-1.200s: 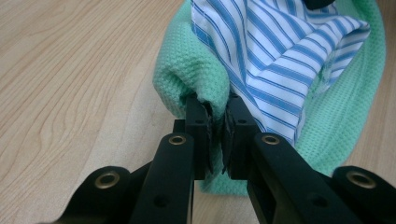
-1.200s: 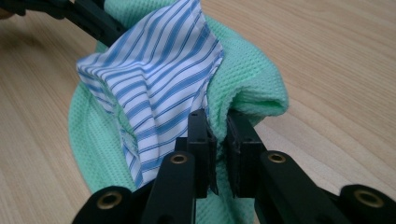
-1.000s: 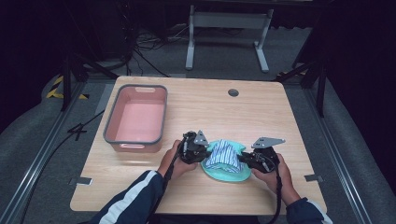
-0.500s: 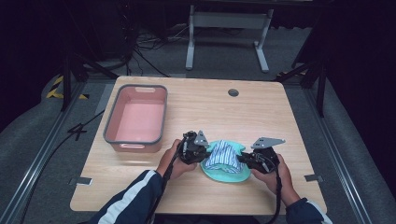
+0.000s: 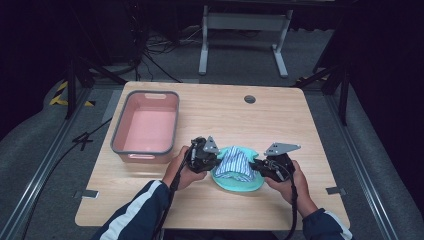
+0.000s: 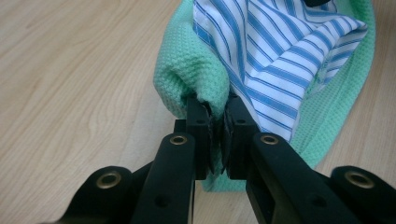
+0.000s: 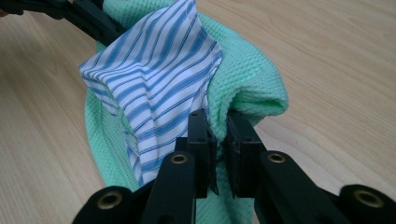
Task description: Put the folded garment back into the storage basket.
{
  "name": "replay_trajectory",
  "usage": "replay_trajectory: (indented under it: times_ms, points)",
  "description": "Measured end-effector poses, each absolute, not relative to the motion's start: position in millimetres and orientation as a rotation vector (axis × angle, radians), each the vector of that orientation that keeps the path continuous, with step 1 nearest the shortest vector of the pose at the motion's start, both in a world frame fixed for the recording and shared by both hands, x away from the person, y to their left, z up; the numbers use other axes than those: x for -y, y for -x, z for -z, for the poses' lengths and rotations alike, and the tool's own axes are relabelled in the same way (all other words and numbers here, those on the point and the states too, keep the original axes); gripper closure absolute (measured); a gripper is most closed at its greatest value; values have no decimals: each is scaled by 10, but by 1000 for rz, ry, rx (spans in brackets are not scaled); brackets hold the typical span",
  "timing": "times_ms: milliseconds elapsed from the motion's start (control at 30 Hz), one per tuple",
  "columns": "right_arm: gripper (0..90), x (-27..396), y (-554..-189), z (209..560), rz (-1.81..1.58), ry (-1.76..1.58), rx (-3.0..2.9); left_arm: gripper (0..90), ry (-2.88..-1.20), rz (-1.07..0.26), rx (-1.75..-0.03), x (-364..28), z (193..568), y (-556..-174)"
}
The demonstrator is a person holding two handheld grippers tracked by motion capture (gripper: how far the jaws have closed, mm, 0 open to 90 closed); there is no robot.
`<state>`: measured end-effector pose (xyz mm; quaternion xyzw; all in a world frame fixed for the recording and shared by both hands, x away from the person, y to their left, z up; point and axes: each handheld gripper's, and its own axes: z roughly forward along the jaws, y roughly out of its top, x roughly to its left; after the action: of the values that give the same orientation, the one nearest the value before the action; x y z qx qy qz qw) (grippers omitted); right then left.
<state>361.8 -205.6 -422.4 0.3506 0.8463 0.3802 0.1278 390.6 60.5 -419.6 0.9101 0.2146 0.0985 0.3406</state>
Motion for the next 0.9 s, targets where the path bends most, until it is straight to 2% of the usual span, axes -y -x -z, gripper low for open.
replay_trajectory:
  times_ms: [667, 900]
  points:
    - [812, 1680, -3757, 3671, -1117, -847, -2421, 832, -2296, -373, -584, -964, 3634, -3901]
    - [812, 1595, -3807, 3584, -1143, -838, -2410, 832, -2277, -404, -603, -1064, 3523, -3930]
